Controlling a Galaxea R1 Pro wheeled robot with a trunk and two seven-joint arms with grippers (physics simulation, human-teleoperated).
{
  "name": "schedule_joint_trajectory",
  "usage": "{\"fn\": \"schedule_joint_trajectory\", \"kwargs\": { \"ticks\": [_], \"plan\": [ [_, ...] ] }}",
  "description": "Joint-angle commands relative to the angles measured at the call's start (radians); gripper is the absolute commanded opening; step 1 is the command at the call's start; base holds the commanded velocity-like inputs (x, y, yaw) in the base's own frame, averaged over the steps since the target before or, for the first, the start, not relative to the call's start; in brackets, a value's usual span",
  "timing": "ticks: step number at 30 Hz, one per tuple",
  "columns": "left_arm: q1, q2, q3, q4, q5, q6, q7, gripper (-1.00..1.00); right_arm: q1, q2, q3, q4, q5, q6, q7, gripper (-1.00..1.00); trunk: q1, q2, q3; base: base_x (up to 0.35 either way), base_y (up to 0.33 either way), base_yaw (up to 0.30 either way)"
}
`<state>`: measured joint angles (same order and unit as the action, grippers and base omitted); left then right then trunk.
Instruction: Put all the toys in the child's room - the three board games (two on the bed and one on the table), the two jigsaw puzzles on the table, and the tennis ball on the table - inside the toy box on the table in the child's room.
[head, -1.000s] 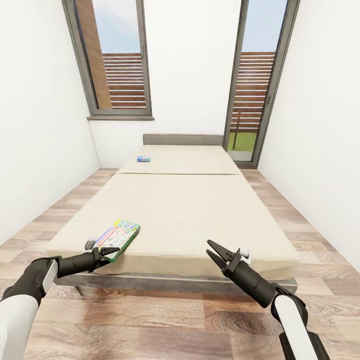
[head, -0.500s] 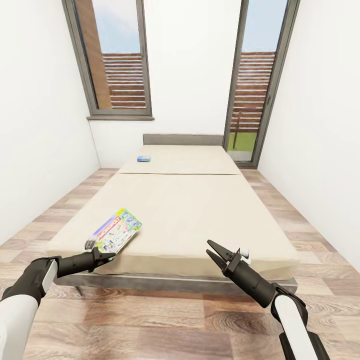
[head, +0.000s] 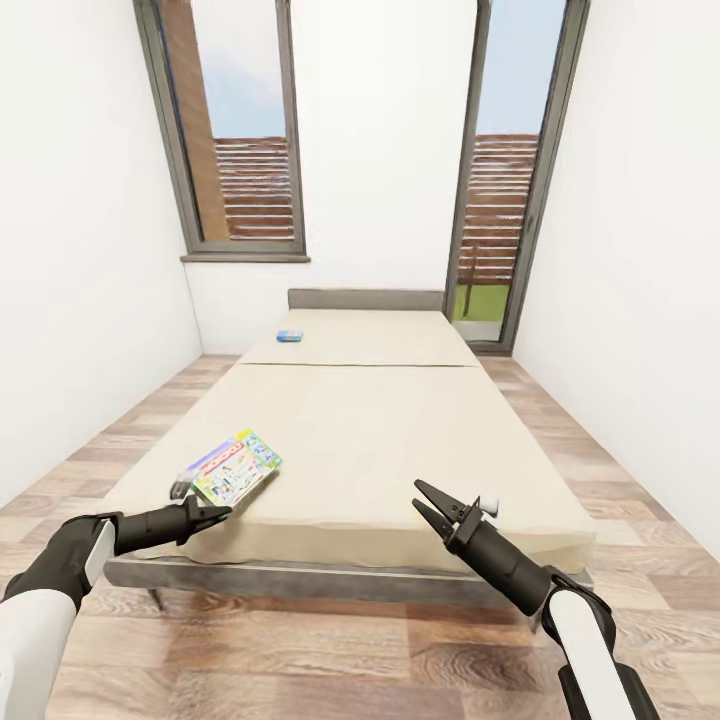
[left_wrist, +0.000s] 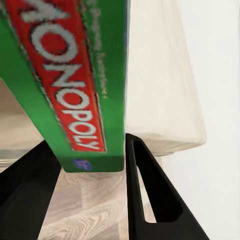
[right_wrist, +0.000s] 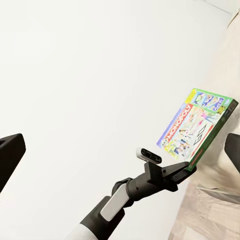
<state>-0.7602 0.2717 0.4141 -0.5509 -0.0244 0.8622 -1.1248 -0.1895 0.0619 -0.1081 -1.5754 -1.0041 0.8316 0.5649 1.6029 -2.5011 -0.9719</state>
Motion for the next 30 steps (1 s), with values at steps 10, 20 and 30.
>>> {"fn": "schedule_joint_trajectory", "kwargs": {
  "ticks": [10, 20, 30],
  "plan": [
    [-0.001, -0.001, 0.003, 0.0, -0.005, 0.007, -0.004, -1.0, -0.001, 0.001, -0.002, 0.0, 0.001, 0.007, 0.003, 1.0, -0.018, 0.029, 0.035, 0.0, 0.0, 0.0],
    [-0.001, -0.002, 0.002, 0.0, -0.005, 0.007, -0.004, -1.0, -0.001, 0.001, -0.002, 0.0, 0.001, 0.006, 0.003, 1.0, -0.057, 0.099, 0.066, 0.0, 0.0, 0.0],
    [-0.001, -0.001, 0.002, -0.001, -0.005, 0.014, -0.006, -1.0, -0.001, -0.001, -0.005, 0.0, 0.006, 0.006, -0.006, 1.0, -0.095, 0.169, 0.098, 0.0, 0.0, 0.0]
  ]
}}
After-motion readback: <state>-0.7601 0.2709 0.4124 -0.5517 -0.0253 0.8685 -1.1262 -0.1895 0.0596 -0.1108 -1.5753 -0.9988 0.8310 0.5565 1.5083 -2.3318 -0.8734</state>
